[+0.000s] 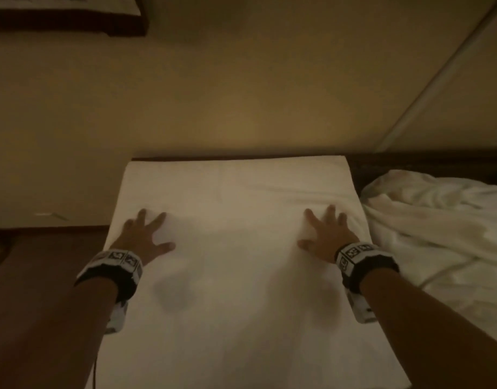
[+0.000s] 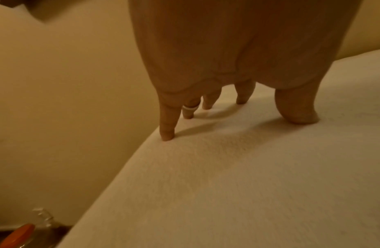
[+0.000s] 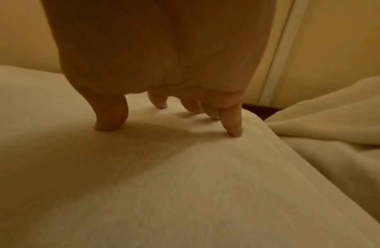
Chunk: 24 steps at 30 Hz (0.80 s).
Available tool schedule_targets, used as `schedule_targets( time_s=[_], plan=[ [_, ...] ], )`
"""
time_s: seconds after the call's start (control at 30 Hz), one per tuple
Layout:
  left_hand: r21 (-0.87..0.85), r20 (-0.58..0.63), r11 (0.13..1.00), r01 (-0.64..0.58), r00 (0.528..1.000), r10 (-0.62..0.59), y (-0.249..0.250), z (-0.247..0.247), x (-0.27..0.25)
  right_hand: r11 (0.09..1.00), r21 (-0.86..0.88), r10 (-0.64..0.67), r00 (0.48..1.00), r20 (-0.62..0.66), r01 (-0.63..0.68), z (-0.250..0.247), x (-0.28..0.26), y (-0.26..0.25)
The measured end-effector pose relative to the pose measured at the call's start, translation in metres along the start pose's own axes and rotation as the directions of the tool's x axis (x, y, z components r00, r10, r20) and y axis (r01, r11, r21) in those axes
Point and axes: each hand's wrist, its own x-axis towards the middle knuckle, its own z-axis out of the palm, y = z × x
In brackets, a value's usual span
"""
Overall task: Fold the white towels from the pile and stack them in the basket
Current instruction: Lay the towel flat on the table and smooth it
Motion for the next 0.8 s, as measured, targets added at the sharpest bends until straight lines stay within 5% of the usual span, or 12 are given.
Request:
schedule_targets(
  time_s=[0.33,0.43,0.6,0.8],
  plan=[
    [0.063,-0.015,0.998,-0.016,1.0,0.017,0.023,-0.05,0.075,0.996,-0.083,-0.014,1.0,0.007,0.015,-0.046,0.067,-0.003],
    [0.038,-0.121,0.999,-0.019,0.992,0.023,0.026,-0.056,0.085,0.998,-0.058,-0.017,1.0,-0.001,0.017,-0.055,0.08,0.0],
    [0.13,-0.318,0.991,0.032,0.948,0.011,0.039,-0.021,0.056,0.999,-0.034,-0.016,0.975,-0.222,0.008,-0.032,0.057,-0.002],
    [0.097,-0.163,0.995,-0.027,0.986,0.043,0.005,0.025,-0.022,1.0,0.024,-0.009,0.993,-0.118,0.012,0.026,-0.03,0.006]
  ],
)
